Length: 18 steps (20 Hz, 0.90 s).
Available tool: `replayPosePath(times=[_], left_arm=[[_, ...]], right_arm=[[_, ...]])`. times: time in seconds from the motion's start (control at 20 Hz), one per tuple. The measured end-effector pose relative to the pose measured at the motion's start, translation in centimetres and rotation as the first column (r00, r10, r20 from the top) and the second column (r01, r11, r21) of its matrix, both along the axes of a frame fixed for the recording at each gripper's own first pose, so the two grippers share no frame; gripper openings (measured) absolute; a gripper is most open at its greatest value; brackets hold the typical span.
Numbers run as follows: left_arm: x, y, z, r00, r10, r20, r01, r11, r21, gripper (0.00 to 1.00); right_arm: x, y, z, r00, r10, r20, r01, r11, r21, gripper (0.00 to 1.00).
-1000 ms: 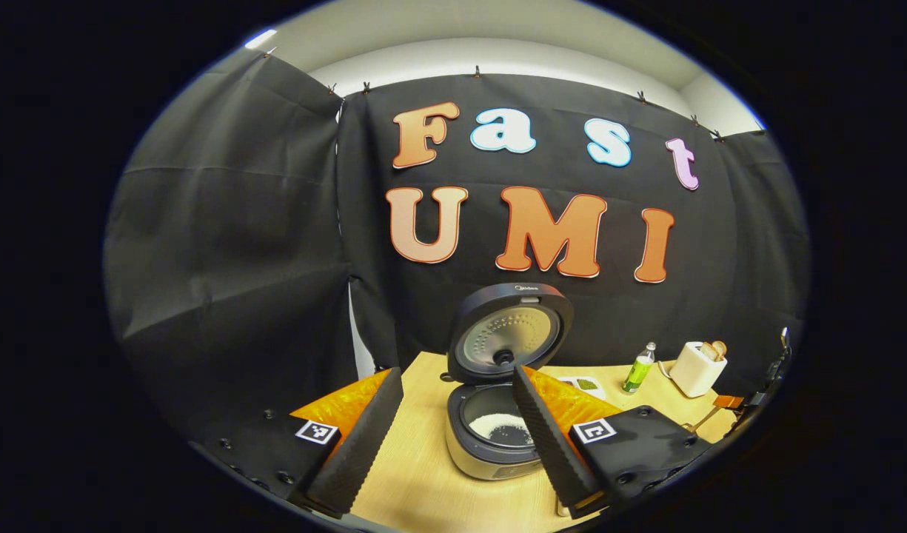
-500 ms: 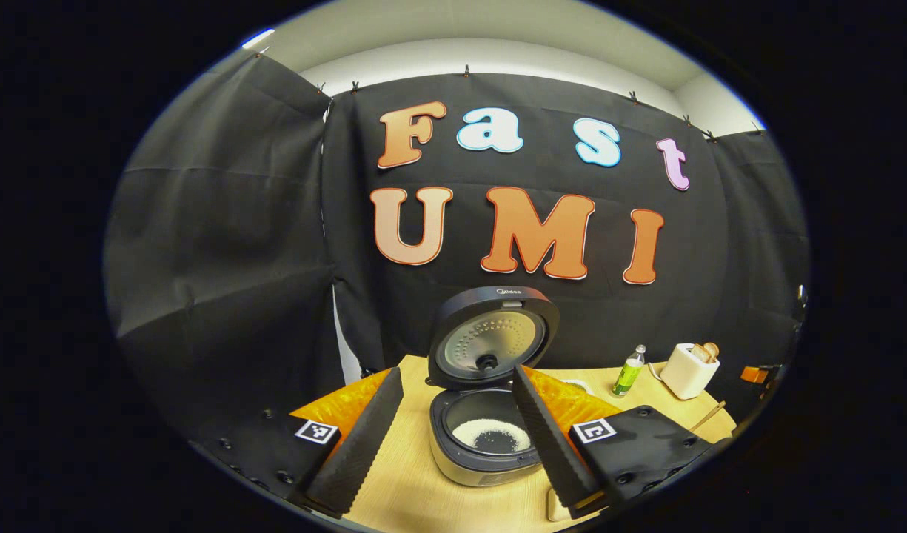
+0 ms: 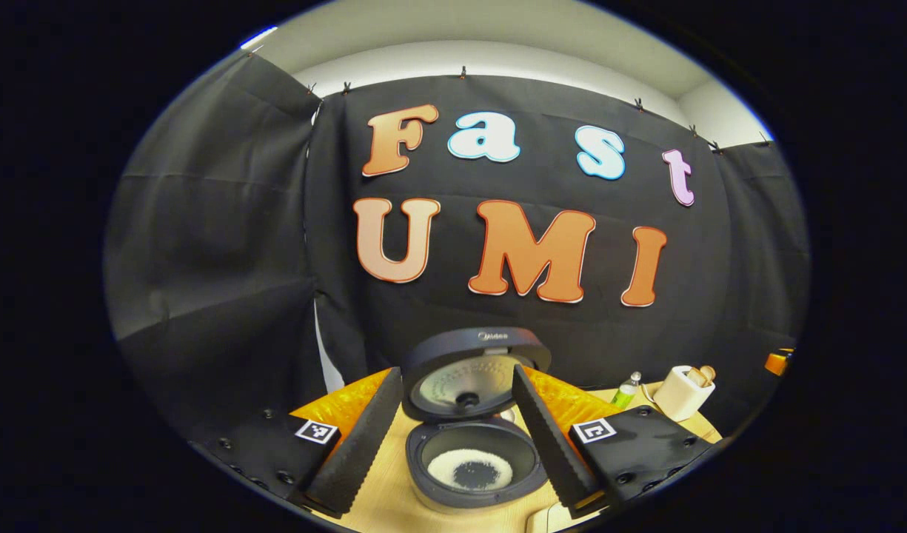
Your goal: Close the left gripper, press the button to open the rice cooker; take a wooden spoon from the chopstick holder with the right hand, scoop a spoonful of rice and pour it into the rice cooker, then put the wooden spoon back into the chopstick holder.
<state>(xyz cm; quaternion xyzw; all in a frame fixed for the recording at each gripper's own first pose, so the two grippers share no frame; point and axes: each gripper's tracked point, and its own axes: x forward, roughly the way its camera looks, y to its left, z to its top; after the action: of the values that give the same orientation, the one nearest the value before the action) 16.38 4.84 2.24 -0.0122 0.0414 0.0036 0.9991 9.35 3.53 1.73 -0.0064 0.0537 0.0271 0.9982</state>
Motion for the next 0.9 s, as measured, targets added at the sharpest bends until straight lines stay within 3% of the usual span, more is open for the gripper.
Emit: replayPosePath(times=[0.3,0.55,0.65,0.7,0.75,0.85,0.9], left_arm=[[10.7,-4.3,2.9,0.998,-0.060,-0.031,0.060,0.998,-0.014,0.97],[17.3,-3.9,0.5,0.993,-0.025,-0.115,0.032,0.998,0.056,0.97],[18.1,-4.3,-2.4,0.980,-0.058,-0.190,0.064,0.998,0.027,0.99],[18.1,-4.2,-3.5,0.974,-0.060,-0.217,0.064,0.998,0.011,1.00],[18.0,-3.6,-4.6,0.970,-0.041,-0.238,0.045,0.999,0.011,1.00],[17.5,-2.8,-4.5,0.977,-0.022,-0.213,0.029,0.999,0.030,1.00],[17.4,-2.9,-4.7,0.975,-0.021,-0.220,0.029,0.999,0.033,0.97]], right_arm=[[0.1,1.0,0.6,1.000,0.021,0.009,-0.021,1.000,-0.021,0.95],[0.1,1.1,0.1,0.999,0.031,-0.016,-0.031,1.000,0.004,0.95],[0.0,0.7,0.1,1.000,0.024,-0.020,-0.024,1.000,0.011,0.95],[0.0,0.4,0.1,1.000,0.017,-0.018,-0.017,1.000,0.013,1.00],[-0.1,0.0,0.1,1.000,0.009,-0.016,-0.009,1.000,0.015,0.95],[-0.1,0.0,0.1,1.000,0.005,-0.020,-0.005,1.000,0.028,1.00],[-0.3,-0.2,0.0,1.000,0.008,-0.024,-0.007,0.999,0.034,0.95]])
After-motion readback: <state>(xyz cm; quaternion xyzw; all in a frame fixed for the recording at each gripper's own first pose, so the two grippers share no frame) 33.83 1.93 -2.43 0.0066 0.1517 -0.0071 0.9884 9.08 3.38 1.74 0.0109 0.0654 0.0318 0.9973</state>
